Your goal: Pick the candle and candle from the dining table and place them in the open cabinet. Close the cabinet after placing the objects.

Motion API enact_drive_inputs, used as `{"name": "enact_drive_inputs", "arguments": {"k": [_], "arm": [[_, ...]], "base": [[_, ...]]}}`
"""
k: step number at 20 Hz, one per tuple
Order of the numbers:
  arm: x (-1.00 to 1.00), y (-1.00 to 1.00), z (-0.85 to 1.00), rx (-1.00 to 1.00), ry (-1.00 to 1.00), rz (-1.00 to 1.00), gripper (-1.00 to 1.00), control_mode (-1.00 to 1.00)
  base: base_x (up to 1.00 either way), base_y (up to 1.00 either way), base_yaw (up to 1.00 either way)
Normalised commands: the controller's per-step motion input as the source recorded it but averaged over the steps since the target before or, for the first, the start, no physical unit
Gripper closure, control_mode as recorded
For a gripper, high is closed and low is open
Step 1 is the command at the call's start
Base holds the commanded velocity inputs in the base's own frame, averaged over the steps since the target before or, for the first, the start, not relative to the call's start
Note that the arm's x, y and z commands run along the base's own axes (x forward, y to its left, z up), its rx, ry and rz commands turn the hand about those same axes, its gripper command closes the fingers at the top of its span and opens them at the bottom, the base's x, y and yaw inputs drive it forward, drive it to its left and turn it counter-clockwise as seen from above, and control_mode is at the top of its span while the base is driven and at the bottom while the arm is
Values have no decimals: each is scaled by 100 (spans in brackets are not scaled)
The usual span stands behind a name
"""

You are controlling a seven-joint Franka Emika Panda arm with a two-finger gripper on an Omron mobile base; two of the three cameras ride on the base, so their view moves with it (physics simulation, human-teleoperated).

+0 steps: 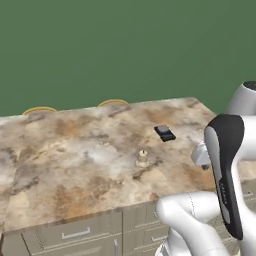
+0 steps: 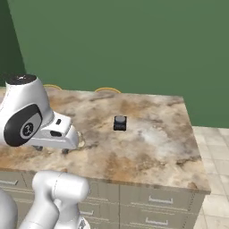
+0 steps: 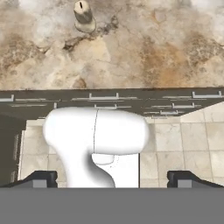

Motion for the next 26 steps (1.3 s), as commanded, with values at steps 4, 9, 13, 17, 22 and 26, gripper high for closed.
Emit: {"name": "enact_drive_inputs", "arguments": {"k": [4, 9, 13, 17, 22, 26], "arm": [[0, 0, 0, 0, 0, 0, -100, 100], [0, 0, 0, 0, 0, 0, -100, 100], [0, 0, 0, 0, 0, 0, -100, 100], [0, 0, 0, 0, 0, 0, -100, 100], [0, 0, 0, 0, 0, 0, -100, 100], [30, 81, 0, -3, 0, 0, -100, -100]], "base": [[69, 74, -45], [23, 34, -10], [0, 0, 0], [0, 0, 0], [0, 1, 0], [0, 0, 0]]}}
